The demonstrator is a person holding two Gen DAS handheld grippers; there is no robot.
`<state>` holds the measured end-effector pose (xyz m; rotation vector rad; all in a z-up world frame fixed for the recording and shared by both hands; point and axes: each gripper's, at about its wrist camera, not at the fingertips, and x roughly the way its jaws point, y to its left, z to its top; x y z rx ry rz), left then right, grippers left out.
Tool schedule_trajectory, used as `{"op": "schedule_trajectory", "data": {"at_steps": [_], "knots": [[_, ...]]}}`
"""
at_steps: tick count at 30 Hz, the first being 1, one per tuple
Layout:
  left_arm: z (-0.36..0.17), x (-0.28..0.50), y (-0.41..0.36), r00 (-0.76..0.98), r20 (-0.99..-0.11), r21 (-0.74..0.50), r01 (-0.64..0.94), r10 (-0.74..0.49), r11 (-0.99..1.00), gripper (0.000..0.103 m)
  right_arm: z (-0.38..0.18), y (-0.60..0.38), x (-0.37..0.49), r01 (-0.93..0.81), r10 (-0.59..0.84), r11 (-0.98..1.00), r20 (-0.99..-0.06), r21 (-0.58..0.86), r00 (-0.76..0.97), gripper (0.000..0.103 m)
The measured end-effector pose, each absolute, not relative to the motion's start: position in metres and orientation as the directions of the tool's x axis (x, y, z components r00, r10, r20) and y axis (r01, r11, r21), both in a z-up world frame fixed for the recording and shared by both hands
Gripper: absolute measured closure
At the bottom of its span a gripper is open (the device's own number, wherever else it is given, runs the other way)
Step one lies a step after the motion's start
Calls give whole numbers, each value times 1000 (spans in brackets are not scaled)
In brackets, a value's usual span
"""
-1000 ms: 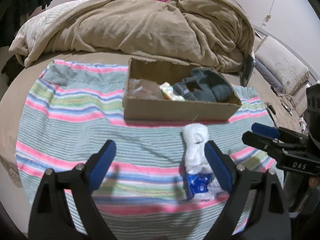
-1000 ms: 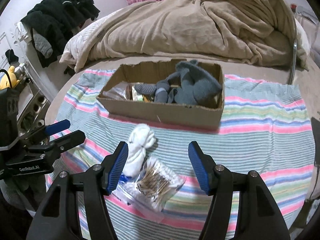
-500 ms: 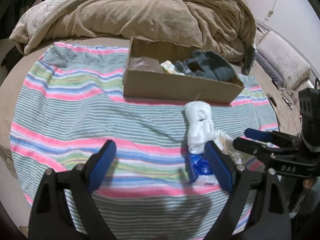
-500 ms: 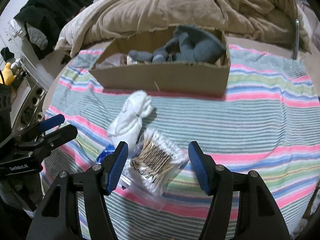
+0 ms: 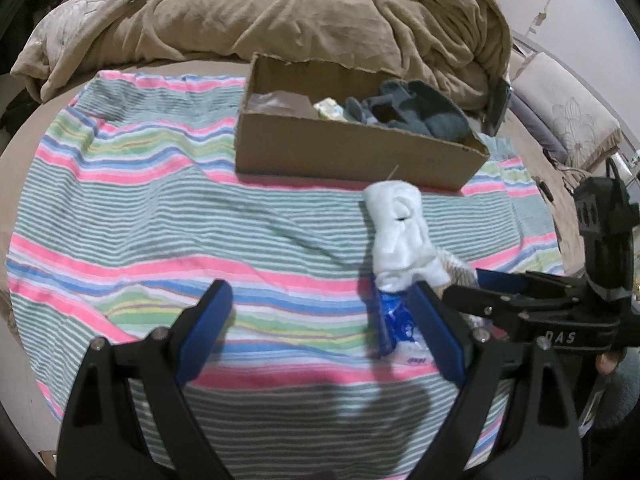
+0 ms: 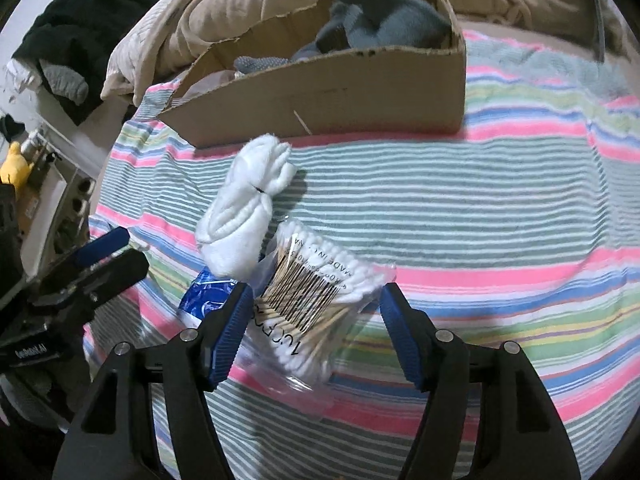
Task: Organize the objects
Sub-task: 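Grasp the white socks with the left tool while the right tool grasps the cotton swab bag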
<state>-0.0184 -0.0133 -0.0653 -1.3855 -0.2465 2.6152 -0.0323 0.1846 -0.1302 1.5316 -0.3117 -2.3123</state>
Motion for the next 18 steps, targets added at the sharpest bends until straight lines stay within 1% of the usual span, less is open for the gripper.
{"op": "schedule_trajectory", "data": {"at_steps": [5, 6, 7, 10, 13, 18], "knots": [[-65, -19, -10, -550, -805, -216, -79, 223, -973, 12, -135, 183, -33, 155, -461, -887, -827, 434, -323, 33], [-65, -19, -9, -549, -806, -215, -78, 222, -974, 12, -135, 182, -32, 160, -471, -882, -820, 444, -325, 38], [-65, -20, -8, -548, -807, -213, -78, 220, -974, 12, -134, 180, -31, 174, -480, -877, -815, 447, -325, 48], [-64, -22, -3, -546, -809, -203, -88, 217, -975, 12, -125, 175, -26, 224, -464, -885, -813, 408, -353, 54], [-64, -26, 4, -544, -810, -196, -100, 219, -975, 12, -118, 182, -25, 227, -453, -891, -808, 394, -377, 56], [-64, -40, 19, -539, -814, -179, -125, 218, -976, 12, -112, 207, -25, 194, -428, -904, -798, 381, -424, 56]]}}
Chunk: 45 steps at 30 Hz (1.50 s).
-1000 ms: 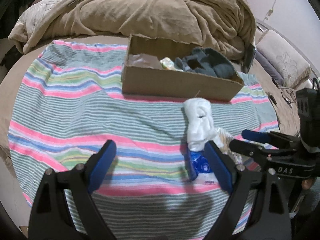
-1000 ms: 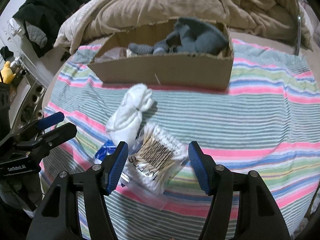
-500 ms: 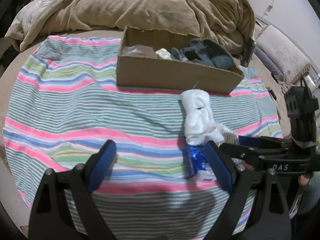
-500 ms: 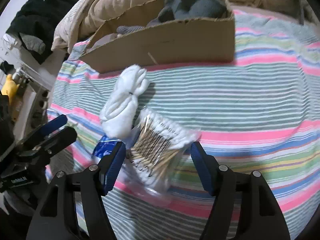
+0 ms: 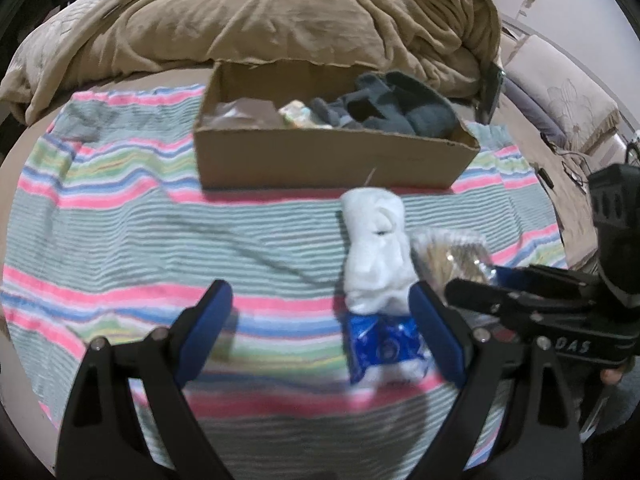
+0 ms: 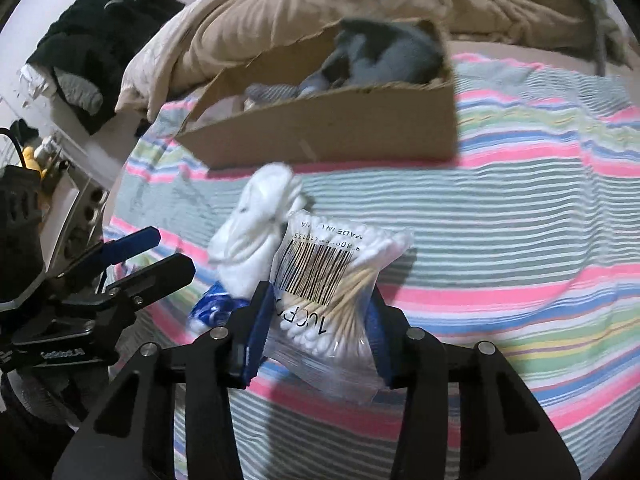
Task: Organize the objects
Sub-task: 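Grasp the white socks with the left tool while the right tool grasps the cotton swab bag, then lift the white socks and cotton swab bag and carry both over the box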
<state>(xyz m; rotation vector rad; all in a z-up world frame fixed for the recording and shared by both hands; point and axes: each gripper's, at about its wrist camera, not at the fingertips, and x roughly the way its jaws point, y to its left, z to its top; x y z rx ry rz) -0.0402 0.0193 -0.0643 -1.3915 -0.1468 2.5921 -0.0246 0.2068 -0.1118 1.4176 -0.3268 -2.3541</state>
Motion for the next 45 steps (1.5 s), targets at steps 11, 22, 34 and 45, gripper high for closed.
{"op": "schedule_trajectory", "data": {"at_steps": [11, 22, 34, 45], "knots": [[-81, -75, 58, -509, -829, -158, -187, 233, -970, 21, -106, 236, -31, 166, -431, -900, -764, 403, -480, 56], [-77, -70, 52, -543, -799, -183, -189, 258, -965, 64, -95, 244, -30, 166, -445, -890, -733, 425, -514, 56], [-40, -51, 37, -605, -735, -224, -209, 306, -952, 67, -68, 236, -28, 187, -425, -901, -711, 391, -560, 56], [-15, -51, 11, -654, -699, -229, -178, 289, -957, 67, -44, 237, -40, 206, -396, -916, -686, 345, -611, 56]]}}
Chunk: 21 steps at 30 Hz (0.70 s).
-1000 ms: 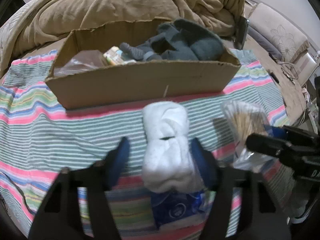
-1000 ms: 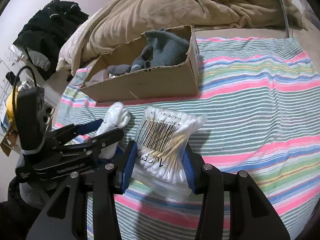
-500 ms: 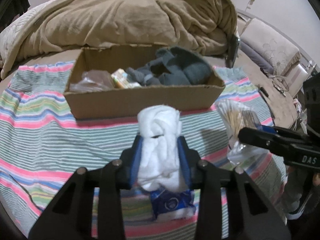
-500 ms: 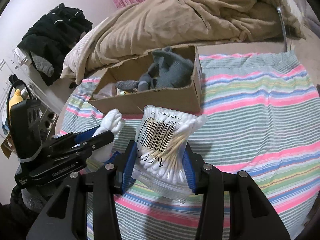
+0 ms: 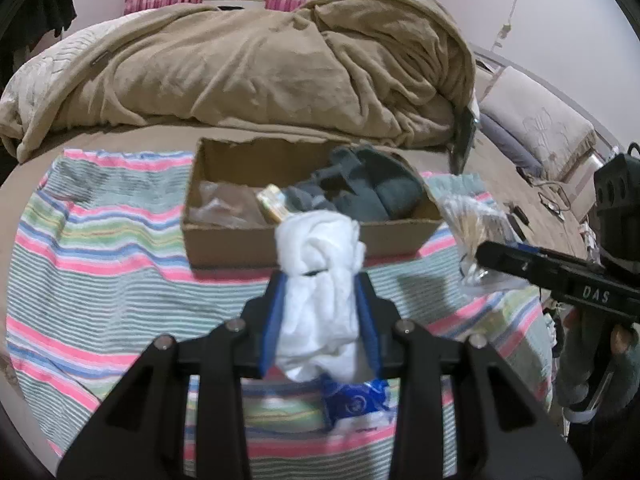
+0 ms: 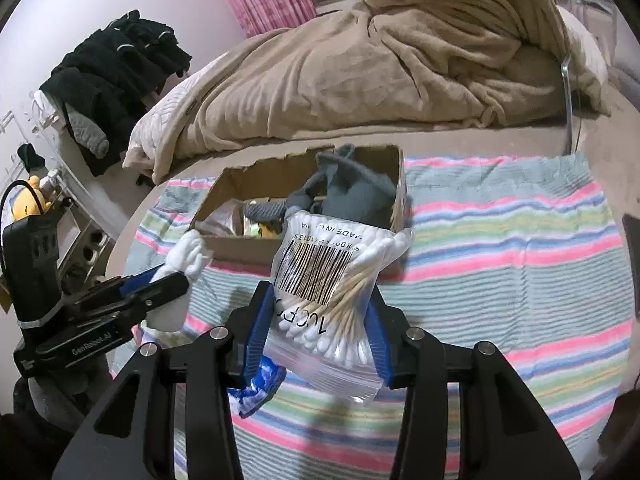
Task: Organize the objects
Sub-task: 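Lift the white socks and cotton swab bag and carry both over the box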
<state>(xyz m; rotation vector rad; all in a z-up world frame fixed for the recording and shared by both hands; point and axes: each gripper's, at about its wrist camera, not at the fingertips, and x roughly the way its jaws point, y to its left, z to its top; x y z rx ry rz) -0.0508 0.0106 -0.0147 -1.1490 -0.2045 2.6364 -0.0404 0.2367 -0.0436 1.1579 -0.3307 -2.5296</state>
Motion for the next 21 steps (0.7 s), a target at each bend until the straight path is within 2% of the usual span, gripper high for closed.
{"op": "schedule_trajectory", "data": {"at_steps": [21], "knots": [[8, -99, 17, -705, -644, -230, -192, 297, -954, 67, -30, 237, -109, 243, -348, -937, -656, 250, -669, 56]]}}
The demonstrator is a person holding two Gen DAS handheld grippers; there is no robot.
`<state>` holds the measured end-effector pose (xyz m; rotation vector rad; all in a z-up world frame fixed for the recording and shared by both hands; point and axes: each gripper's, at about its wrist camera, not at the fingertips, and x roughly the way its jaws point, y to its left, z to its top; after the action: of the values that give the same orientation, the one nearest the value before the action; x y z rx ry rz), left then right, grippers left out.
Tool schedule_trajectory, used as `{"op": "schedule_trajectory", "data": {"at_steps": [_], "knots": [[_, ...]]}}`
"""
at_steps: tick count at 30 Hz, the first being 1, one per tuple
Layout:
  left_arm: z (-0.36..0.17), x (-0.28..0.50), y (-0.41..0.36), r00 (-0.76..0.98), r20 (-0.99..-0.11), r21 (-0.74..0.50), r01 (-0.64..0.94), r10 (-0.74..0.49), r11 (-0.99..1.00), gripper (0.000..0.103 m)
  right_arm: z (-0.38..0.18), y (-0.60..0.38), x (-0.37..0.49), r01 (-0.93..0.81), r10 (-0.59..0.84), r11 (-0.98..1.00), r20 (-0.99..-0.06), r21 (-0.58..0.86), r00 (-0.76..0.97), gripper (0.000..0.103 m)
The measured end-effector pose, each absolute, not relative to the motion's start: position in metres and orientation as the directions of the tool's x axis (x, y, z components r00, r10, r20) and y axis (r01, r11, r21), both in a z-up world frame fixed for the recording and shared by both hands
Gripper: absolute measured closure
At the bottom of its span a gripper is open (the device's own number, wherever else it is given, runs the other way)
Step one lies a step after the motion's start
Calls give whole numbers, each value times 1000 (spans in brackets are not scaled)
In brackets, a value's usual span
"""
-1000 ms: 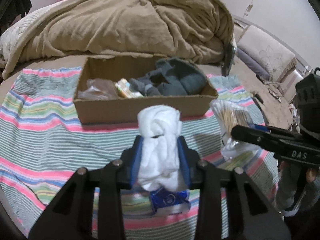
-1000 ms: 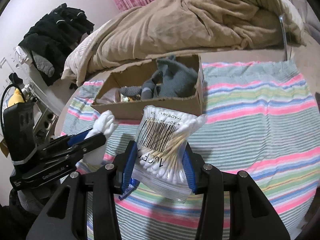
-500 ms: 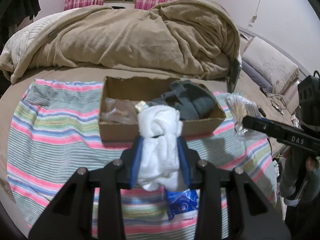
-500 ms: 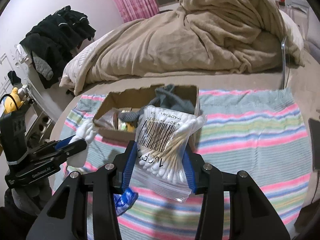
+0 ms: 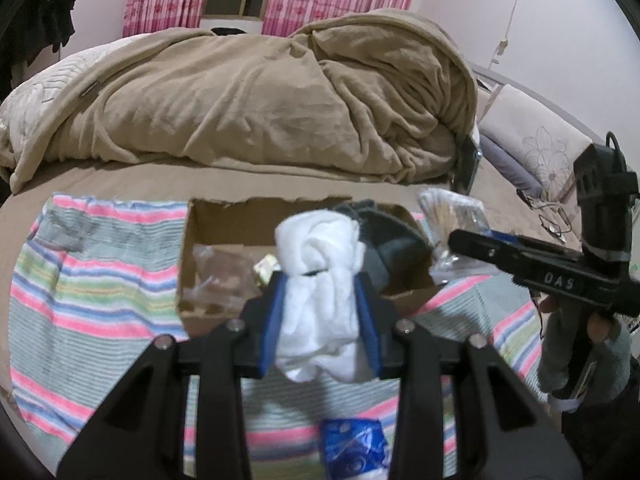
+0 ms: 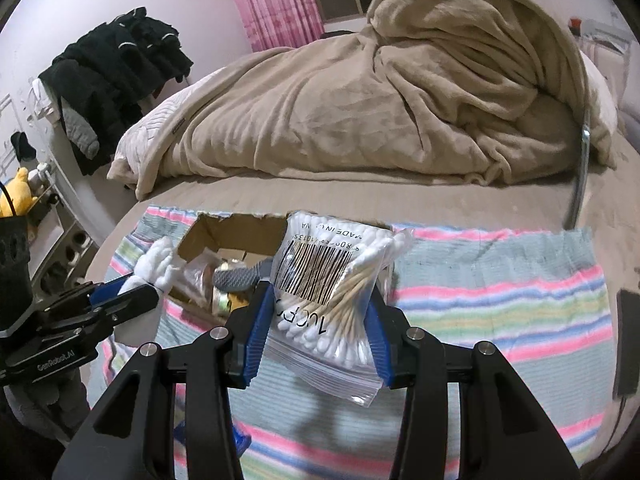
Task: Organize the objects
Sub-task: 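Lift the white socks and cotton swab bag and carry both over the box, then lower the socks and swab bag into the box and open both tools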
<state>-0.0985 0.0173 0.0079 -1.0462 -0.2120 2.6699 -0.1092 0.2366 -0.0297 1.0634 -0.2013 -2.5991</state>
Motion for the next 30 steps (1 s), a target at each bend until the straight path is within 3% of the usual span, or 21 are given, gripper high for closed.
{"op": "schedule_trajectory", "data": {"at_steps": [19, 30], "knots": [[-29, -159, 49, -650, -684, -257, -211, 332, -943, 67, -95, 218, -161, 241, -319, -946, -745, 215, -587, 57], [-51, -176, 63, -600, -718, -278, -219, 354, -935, 67, -87, 221, -151, 260, -358, -933, -715, 249, -600, 53]]}}
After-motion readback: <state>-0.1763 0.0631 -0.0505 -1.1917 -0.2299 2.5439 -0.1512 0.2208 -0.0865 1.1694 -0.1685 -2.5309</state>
